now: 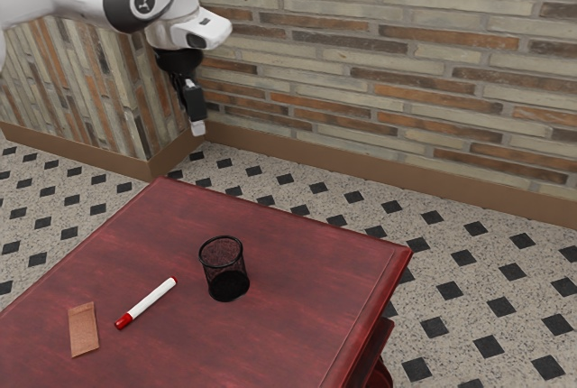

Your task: Put the marker into the pen holder.

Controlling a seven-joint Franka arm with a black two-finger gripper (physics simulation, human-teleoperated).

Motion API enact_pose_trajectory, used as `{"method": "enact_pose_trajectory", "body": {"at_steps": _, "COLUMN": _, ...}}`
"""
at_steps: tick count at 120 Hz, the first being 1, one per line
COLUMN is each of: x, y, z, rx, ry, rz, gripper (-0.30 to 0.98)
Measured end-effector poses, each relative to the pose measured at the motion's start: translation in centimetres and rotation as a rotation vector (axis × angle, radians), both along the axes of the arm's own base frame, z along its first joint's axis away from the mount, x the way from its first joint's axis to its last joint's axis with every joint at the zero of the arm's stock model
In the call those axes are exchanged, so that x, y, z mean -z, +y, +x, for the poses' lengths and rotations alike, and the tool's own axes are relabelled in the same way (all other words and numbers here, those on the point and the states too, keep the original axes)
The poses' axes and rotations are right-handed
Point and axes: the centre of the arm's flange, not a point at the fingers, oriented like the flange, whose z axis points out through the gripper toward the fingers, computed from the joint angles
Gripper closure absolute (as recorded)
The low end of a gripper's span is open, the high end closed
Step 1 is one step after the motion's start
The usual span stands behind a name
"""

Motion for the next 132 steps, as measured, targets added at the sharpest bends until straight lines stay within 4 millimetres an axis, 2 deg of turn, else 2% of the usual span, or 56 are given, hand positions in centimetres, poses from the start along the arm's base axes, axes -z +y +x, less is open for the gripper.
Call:
{"method": "enact_pose_trajectory", "body": {"at_steps": 23, "x": 0.0, "y": 0.1, "z": 0.0, "rx": 0.068, "ry": 0.006, "rz": 0.003, "gripper": 0.0}}
{"method": "enact_pose_trajectory", "body": {"at_steps": 34, "x": 0.9, "y": 0.3, "z": -0.3, "rx": 0.071, "ry": 0.024, "rz": -0.009, "gripper": 0.0}}
{"method": "enact_pose_trajectory", "body": {"at_steps": 38, "x": 2.2, "y": 1.0, "z": -1.2, "rx": 0.049, "ry": 0.045, "rz": -0.018, "gripper": 0.0}}
{"method": "enact_pose_trajectory", "body": {"at_steps": 43, "x": 5.2, "y": 2.1, "z": -3.3, "rx": 0.008, "ry": 0.08, "rz": -0.038, "gripper": 0.0}}
{"method": "enact_pose_trajectory", "body": {"at_steps": 48, "x": 7.1, "y": 3.2, "z": -4.5, "rx": -0.031, "ry": 0.087, "rz": -0.053, "gripper": 0.0}}
{"method": "enact_pose_trajectory", "body": {"at_steps": 58, "x": 8.6, "y": 5.5, "z": -5.1, "rx": -0.101, "ry": 0.068, "rz": -0.074, "gripper": 0.0}}
{"method": "enact_pose_trajectory", "body": {"at_steps": 70, "x": 10.5, "y": 7.1, "z": -4.5, "rx": -0.159, "ry": 0.057, "rz": -0.087, "gripper": 0.0}}
{"method": "enact_pose_trajectory", "body": {"at_steps": 82, "x": 14.5, "y": 8.2, "z": -6.2, "rx": -0.252, "ry": 0.069, "rz": -0.089, "gripper": 0.0}}
{"method": "enact_pose_trajectory", "body": {"at_steps": 102, "x": 19.0, "y": 8.5, "z": -7.4, "rx": -0.384, "ry": 0.072, "rz": -0.081, "gripper": 0.0}}
{"method": "enact_pose_trajectory", "body": {"at_steps": 114, "x": 21.7, "y": 8.5, "z": -7.0, "rx": -0.408, "ry": 0.085, "rz": -0.006, "gripper": 0.0}}
{"method": "enact_pose_trajectory", "body": {"at_steps": 124, "x": 23.0, "y": 8.0, "z": -6.7, "rx": -0.437, "ry": 0.084, "rz": 0.021, "gripper": 0.02}}
{"method": "enact_pose_trajectory", "body": {"at_steps": 132, "x": 25.4, "y": 7.3, "z": -7.3, "rx": -0.459, "ry": 0.103, "rz": 0.03, "gripper": 0.08}}
